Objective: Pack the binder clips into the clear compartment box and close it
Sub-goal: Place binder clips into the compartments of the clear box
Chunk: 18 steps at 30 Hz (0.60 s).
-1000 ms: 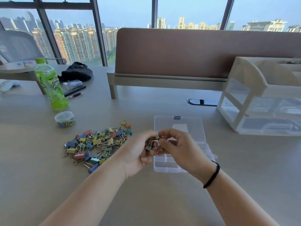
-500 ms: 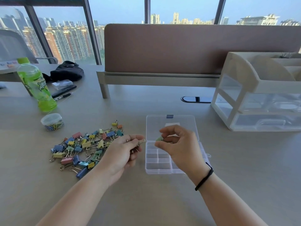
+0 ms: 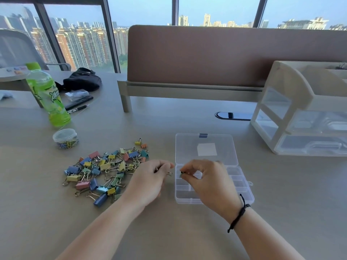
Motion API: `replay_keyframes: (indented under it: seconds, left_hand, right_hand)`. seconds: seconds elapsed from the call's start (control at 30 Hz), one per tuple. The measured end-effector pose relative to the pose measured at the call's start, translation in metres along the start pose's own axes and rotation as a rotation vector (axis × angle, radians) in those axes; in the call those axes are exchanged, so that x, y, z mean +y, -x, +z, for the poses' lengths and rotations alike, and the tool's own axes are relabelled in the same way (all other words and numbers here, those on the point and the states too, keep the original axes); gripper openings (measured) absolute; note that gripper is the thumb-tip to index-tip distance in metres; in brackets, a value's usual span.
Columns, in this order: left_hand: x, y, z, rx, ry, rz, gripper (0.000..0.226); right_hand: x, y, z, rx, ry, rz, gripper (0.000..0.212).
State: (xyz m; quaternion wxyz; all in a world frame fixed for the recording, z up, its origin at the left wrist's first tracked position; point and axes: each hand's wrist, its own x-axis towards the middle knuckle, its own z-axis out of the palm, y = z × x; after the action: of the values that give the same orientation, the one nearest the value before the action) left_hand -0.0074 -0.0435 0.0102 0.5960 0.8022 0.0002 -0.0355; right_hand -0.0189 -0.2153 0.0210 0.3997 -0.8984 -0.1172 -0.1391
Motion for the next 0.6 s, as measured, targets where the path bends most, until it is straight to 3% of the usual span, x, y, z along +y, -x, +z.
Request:
replay_keyframes:
  seconds: [0.1,0.23,0.6]
  left_hand:
    - [-0.004,0.001,0.001,-0.05,-0.277,0.183,0.027]
    - [0.002,0.01,0.002,-0.137,-0.396,0.318,0.031]
    - [0.002,0.01,0.003,-0.13,-0.47,0.278,0.024]
  right_hand:
    - [0.001,-0.001,0.006,-0.015,0.031,-0.057,0.012]
    - [0.002,-0.003,0.01,-0.025,0.021,-0.07,0.013]
    - [0.003,-0.003,0.018,-0.034,0.056,-0.094,0.014]
